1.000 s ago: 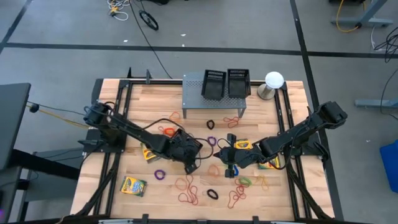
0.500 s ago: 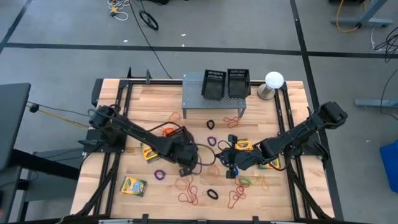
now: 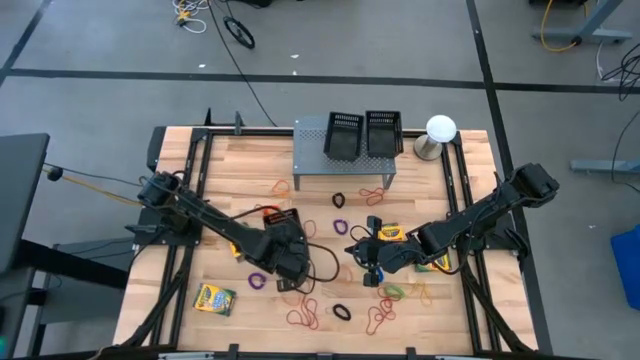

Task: Sort rubber bands into baskets
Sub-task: Put the top black basket into the shelf

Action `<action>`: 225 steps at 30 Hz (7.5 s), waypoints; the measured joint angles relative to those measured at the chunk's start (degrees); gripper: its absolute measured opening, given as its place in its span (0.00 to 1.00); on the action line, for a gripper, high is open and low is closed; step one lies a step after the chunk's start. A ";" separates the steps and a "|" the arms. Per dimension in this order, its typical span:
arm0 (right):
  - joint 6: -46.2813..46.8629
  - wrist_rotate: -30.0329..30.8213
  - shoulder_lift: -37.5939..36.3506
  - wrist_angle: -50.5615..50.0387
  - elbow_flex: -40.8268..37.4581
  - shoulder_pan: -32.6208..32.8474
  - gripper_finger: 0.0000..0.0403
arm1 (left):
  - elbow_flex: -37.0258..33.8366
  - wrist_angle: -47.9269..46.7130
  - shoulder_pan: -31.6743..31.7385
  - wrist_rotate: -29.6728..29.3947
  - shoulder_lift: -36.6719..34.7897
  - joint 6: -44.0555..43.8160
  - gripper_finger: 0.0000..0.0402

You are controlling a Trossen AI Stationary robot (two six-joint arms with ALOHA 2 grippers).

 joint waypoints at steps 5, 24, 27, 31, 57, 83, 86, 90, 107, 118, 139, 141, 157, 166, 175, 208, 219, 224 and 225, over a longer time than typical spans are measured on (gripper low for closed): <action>-0.02 0.02 0.00 0.02 0.00 0.00 0.02 | -0.02 1.10 0.29 1.28 1.11 -2.15 0.55; -1.55 0.23 0.00 -0.05 0.00 0.00 0.02 | 0.18 -7.75 -1.42 -0.20 -6.95 -2.07 0.04; -1.53 0.24 0.00 -0.05 0.00 0.00 0.02 | 2.08 -12.66 -2.87 -1.05 -11.51 -2.30 0.03; -1.55 0.24 0.00 -0.07 0.00 0.00 0.02 | 7.04 -19.89 -4.81 -6.34 -17.41 -2.93 0.03; -2.04 0.20 0.00 -0.05 0.00 -0.15 0.02 | 14.45 -12.00 28.79 -19.64 -15.19 46.00 0.02; -3.04 0.20 0.00 0.11 0.00 -0.13 0.02 | 9.84 1.96 34.00 -9.50 -14.01 55.23 0.03; -3.06 0.20 0.00 0.12 0.00 -0.13 0.02 | 9.84 2.03 33.64 -8.85 -14.01 55.09 0.03; -3.45 0.20 0.00 0.17 0.00 -0.13 0.02 | 9.84 2.33 32.48 -8.75 -14.01 54.38 0.03; -3.48 0.20 0.00 0.46 0.00 -0.13 0.02 | 9.86 0.52 32.33 -12.77 -14.01 52.11 0.03; -3.92 0.20 0.02 1.12 -0.02 -0.13 0.02 | 9.92 4.45 32.61 -13.11 -10.84 52.42 0.12; -3.43 0.20 0.02 1.59 -0.02 -0.12 0.02 | 15.26 -2.14 34.45 -11.70 -13.83 48.78 0.32; -3.43 0.20 0.02 1.78 -0.02 -0.11 0.02 | 15.26 -3.87 38.38 -5.78 -15.50 45.40 0.29; -4.46 0.18 0.02 2.58 -0.02 -0.13 0.02 | 15.28 -5.42 58.10 18.41 -11.07 23.47 0.47; -4.55 0.19 0.02 2.58 -0.02 -0.11 0.02 | 15.28 -6.42 58.13 21.54 -10.64 18.96 0.32; -4.94 0.17 0.02 2.56 -0.02 -0.11 0.02 | 15.28 -7.65 57.65 25.37 -10.64 15.48 0.22; -4.91 0.15 0.02 2.94 -0.02 -0.15 0.02 | 19.87 -4.40 61.09 16.30 -6.06 24.28 0.47; -4.96 0.15 0.02 2.98 -0.02 -0.15 0.02 | 19.87 -4.73 62.15 18.46 -4.74 17.81 0.16; -4.98 0.15 0.02 2.97 -0.02 -0.02 0.02 | 19.91 -4.56 62.10 19.03 -4.81 11.83 0.04; -4.98 0.15 0.02 2.97 -0.02 -0.02 0.02 | 19.91 -4.54 62.10 19.04 -4.81 10.64 0.04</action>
